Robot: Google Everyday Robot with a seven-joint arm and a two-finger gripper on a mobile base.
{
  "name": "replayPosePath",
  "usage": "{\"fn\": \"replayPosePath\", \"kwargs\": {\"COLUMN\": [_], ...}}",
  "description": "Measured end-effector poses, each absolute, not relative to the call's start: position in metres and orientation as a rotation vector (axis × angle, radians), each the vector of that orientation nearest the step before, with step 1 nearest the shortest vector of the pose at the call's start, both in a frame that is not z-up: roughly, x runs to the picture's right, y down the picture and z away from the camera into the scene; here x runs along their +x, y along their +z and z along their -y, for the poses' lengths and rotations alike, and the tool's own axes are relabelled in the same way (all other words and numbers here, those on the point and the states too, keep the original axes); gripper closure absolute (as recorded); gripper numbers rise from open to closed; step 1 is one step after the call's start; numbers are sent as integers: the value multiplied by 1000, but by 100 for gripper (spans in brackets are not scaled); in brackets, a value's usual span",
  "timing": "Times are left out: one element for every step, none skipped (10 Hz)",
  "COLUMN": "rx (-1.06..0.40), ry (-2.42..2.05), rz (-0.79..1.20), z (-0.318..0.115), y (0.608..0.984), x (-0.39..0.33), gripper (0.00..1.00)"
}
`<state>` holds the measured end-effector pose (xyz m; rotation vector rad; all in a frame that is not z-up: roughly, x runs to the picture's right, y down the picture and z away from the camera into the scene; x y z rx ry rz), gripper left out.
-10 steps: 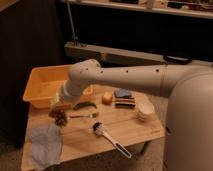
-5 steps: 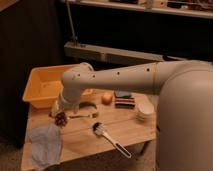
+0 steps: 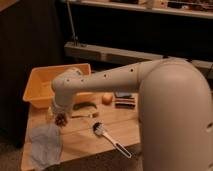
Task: Place towel in table surface
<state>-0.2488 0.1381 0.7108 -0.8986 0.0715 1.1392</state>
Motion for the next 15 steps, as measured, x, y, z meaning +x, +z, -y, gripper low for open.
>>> {"fn": "replayPosePath", "kwargs": {"rx": [-908, -911, -911, -911, -910, -910, -906, -889, -868, -845, -826, -810, -799, -801, -806], "ry": [1103, 1075, 1055, 1053, 1056, 1055, 1049, 1039, 1012, 992, 981, 979, 976, 974, 963], "rz": [-66, -69, -82, -83, -84, -84, -83, -81, -76, -65, -54, -46, -38, -30, -22], "z": [-142, -144, -145, -145, -144, -145, -144, -143, -147, -154, -163, -171, -176, -177, -176], "y": [711, 709, 708, 707, 708, 708, 707, 706, 703, 698, 691, 687, 685, 687, 697], "x": [-258, -263, -268, -269, -267, -267, -269, -269, -277, -286, -295, -301, -306, -308, -311], "gripper": [35, 35, 35, 35, 35, 35, 35, 35, 35, 35, 35, 35, 35, 35, 35]}}
